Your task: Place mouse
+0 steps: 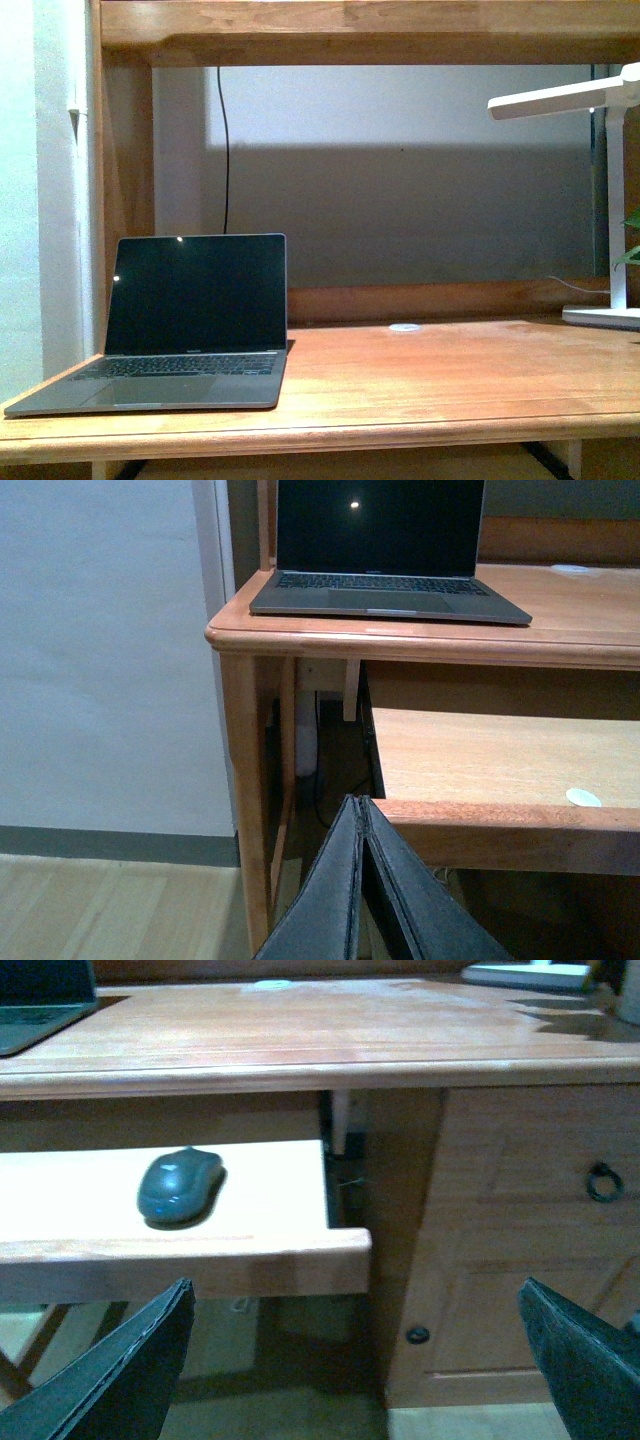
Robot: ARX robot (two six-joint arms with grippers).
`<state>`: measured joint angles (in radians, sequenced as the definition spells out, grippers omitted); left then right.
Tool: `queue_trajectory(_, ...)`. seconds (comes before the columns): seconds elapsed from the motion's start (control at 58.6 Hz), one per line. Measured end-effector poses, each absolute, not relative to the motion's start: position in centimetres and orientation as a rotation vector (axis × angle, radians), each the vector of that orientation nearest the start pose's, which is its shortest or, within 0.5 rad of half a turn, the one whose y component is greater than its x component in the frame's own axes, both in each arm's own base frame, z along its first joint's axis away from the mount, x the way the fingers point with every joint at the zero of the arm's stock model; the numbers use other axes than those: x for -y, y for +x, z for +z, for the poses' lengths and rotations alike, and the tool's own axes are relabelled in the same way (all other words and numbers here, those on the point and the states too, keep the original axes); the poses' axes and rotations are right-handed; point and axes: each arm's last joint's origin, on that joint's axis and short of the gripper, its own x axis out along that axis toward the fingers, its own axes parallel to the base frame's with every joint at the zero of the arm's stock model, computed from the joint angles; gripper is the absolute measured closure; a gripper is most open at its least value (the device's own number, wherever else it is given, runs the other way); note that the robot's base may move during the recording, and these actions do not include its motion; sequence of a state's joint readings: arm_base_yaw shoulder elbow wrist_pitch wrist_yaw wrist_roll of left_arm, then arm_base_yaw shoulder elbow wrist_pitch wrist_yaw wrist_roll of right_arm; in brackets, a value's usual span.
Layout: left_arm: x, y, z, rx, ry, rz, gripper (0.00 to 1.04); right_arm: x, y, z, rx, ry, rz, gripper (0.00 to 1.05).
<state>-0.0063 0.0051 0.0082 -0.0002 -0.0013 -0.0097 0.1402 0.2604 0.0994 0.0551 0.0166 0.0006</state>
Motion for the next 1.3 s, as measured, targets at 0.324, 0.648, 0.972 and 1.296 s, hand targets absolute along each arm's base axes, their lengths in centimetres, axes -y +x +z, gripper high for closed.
queue_trajectory(0.324,0.1,9.8,16.6,0.003,-0.01,-0.005,1.02,-8.7,18.7,22.9,-0.068,-0.096,0.242,0.07)
queue_trajectory(0.648,0.1,9.8,16.6,0.003,-0.01,-0.006,0.84,-14.3,24.4,20.8,-0.151,-0.266,0.229,0.07)
queue_trajectory(0.972,0.1,9.8,16.6,0.003,-0.01,-0.006,0.31,-17.9,26.2,18.8,-0.264,-0.338,0.256,0.07)
queue_trajectory(1.296,0.1,9.8,16.6,0.003,-0.008,-0.006,0.08,-20.5,29.4,17.5,-0.383,-0.363,0.209,0.07)
